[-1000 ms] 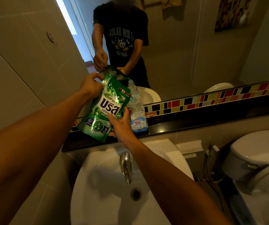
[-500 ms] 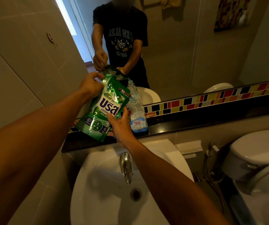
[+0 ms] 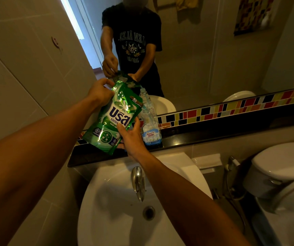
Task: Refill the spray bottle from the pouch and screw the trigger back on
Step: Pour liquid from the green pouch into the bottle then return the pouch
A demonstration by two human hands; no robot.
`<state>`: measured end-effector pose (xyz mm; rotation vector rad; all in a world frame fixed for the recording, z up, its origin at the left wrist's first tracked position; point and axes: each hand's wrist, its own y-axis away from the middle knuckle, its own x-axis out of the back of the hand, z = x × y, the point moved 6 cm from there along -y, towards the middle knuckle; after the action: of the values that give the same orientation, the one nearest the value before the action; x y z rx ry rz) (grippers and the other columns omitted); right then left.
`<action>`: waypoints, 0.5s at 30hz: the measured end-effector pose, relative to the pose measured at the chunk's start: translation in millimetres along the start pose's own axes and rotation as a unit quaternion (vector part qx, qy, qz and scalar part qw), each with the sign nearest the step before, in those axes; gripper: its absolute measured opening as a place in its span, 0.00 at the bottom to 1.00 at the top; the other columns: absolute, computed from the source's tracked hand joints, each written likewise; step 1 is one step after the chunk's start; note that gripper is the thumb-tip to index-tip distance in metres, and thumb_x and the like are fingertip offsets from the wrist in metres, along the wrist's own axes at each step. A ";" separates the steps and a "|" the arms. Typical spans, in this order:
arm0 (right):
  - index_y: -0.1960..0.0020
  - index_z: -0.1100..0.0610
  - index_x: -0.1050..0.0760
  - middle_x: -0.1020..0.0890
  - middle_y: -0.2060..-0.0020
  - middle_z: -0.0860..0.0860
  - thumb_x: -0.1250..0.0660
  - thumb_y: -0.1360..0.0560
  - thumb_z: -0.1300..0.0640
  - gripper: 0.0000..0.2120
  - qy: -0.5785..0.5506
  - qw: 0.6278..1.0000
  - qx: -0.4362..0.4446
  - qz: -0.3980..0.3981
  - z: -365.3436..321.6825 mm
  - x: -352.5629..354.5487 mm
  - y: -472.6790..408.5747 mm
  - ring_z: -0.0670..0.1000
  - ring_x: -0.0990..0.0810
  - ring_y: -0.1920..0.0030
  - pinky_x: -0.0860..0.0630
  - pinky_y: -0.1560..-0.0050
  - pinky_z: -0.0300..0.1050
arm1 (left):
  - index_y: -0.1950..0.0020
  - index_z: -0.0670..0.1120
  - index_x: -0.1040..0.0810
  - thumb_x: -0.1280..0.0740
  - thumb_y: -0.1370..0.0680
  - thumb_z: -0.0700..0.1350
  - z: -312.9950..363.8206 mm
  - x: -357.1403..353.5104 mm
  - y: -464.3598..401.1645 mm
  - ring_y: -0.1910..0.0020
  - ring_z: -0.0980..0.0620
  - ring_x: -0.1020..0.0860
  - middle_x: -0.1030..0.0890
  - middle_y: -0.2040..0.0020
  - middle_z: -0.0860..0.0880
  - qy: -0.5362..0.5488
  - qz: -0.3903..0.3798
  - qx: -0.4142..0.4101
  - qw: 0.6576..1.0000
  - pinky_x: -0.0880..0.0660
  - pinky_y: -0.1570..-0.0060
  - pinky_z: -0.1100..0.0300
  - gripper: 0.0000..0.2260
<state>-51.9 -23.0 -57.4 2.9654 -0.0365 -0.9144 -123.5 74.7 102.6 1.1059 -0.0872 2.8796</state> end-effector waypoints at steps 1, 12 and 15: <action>0.24 0.37 0.45 0.23 0.31 0.53 0.33 0.18 0.57 0.32 0.003 1.000 0.000 0.001 0.3 -0.4 -0.1 0.58 0.18 0.36 0.17 0.46 0.64 | 0.34 0.48 0.28 0.35 0.20 0.37 0.5 -0.1 0.0 0.51 0.40 0.18 0.22 0.43 0.39 0.000 0.001 -0.001 1.000 0.18 0.53 0.48 0.15; 0.22 0.38 0.47 0.23 0.31 0.53 0.33 0.18 0.56 0.33 -0.003 1.000 -0.006 0.006 0.4 -2.0 0.1 0.58 0.18 0.37 0.15 0.49 0.60 | 0.35 0.47 0.28 0.35 0.21 0.37 1.8 -0.2 0.4 0.53 0.41 0.18 0.21 0.45 0.39 0.002 0.005 -0.002 1.000 0.19 0.55 0.49 0.15; 0.22 0.38 0.47 0.23 0.31 0.53 0.33 0.18 0.56 0.33 -0.003 1.000 -0.007 0.008 0.4 -1.6 0.2 0.58 0.18 0.37 0.15 0.51 0.58 | 0.35 0.47 0.28 0.35 0.20 0.37 1.6 0.0 0.2 0.52 0.40 0.18 0.22 0.45 0.40 -0.001 0.004 -0.003 1.000 0.18 0.53 0.48 0.15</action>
<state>-53.5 -23.2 -56.9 2.9458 -0.0550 -0.9184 -122.5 74.4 103.8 1.1086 -0.1014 2.8832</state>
